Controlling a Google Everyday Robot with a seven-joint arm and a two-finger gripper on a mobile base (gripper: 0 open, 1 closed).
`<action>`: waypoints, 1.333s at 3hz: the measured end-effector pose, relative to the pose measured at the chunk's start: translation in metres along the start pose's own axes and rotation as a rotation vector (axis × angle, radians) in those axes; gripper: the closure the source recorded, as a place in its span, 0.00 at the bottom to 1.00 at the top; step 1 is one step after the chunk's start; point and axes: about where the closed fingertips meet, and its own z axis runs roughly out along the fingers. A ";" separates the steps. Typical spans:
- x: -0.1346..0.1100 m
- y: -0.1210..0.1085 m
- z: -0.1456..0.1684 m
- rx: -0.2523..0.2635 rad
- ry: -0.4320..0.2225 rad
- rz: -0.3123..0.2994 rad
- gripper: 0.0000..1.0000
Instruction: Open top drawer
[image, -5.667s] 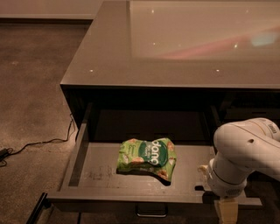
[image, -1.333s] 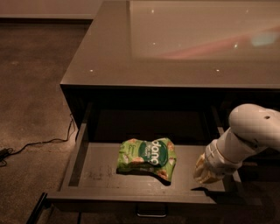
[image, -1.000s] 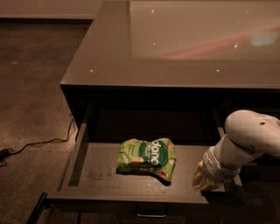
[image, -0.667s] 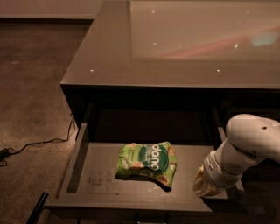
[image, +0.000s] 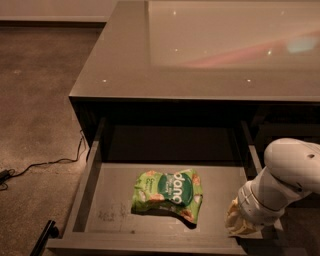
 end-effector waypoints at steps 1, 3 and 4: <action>0.000 0.000 0.000 0.000 0.000 0.000 0.45; 0.000 0.000 0.000 0.000 0.000 0.000 0.00; 0.000 0.000 0.000 0.000 0.000 0.000 0.00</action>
Offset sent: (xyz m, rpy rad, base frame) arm 0.0000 0.0000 0.0000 0.0000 0.0000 0.0000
